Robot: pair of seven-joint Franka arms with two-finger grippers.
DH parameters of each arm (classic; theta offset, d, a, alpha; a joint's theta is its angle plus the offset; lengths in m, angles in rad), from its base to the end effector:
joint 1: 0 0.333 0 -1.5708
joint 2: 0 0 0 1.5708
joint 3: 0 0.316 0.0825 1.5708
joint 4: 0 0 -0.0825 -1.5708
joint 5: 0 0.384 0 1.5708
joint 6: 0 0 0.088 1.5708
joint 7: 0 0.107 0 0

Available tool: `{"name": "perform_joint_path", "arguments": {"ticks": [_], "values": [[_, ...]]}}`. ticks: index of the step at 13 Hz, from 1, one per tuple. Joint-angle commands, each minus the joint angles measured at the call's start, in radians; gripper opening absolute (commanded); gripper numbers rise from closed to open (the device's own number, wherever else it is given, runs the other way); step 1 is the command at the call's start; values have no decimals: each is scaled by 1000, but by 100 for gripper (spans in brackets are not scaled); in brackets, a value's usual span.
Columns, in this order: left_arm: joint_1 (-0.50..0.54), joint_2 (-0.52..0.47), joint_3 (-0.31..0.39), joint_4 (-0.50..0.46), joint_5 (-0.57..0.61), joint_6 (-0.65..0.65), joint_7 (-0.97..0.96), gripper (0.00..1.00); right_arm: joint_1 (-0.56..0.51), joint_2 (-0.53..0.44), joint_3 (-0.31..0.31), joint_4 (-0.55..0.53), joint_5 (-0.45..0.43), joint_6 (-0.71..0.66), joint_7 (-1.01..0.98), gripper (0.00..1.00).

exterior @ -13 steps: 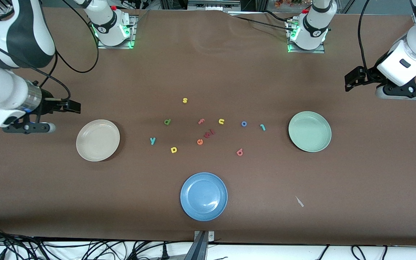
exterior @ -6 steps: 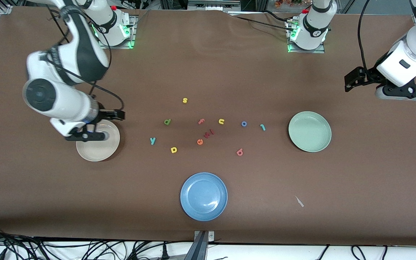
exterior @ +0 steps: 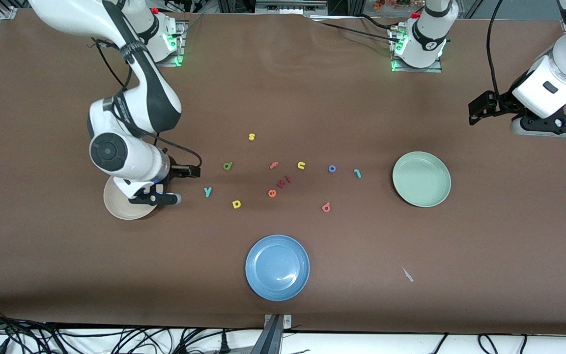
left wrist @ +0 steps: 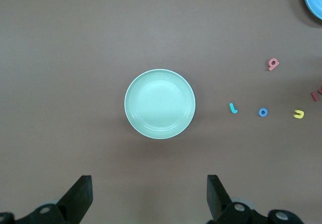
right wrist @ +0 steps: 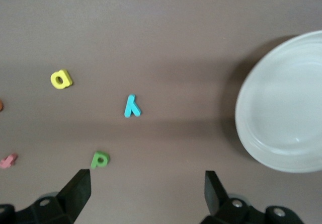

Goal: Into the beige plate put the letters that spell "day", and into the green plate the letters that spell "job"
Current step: 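Move the right gripper over the cyan letter y beside the beige plate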

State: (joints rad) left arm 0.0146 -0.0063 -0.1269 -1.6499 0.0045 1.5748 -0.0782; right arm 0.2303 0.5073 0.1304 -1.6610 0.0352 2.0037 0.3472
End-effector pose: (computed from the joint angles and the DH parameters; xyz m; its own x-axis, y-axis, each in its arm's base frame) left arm 0.5465 -0.0614 0.5910 0.9971 -0.0338 -0.0682 -0.0346 -0.9993 -0.0107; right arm 0.6189 0.2262 0.3039 0.9831 -0.0118 -0.1829 -0.0180 -0.9993 -0.0319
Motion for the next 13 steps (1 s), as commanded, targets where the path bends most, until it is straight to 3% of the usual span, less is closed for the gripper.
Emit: {"name": "perform_joint_path", "arguments": {"ticks": [1,5,10,13], "values": [[-4,8,-3,27,18,-22,-11,100,24,82,-5,41,17,41,-2,100],[-4,8,-3,25,18,-22,-11,100,67,128,-5,24,3,143,-11,100],[-4,8,-3,25,17,-21,-12,100,77,116,-8,-121,8,384,6,100],[-4,8,-3,25,15,-21,-12,100,73,117,-12,-141,14,400,9,99]]}}
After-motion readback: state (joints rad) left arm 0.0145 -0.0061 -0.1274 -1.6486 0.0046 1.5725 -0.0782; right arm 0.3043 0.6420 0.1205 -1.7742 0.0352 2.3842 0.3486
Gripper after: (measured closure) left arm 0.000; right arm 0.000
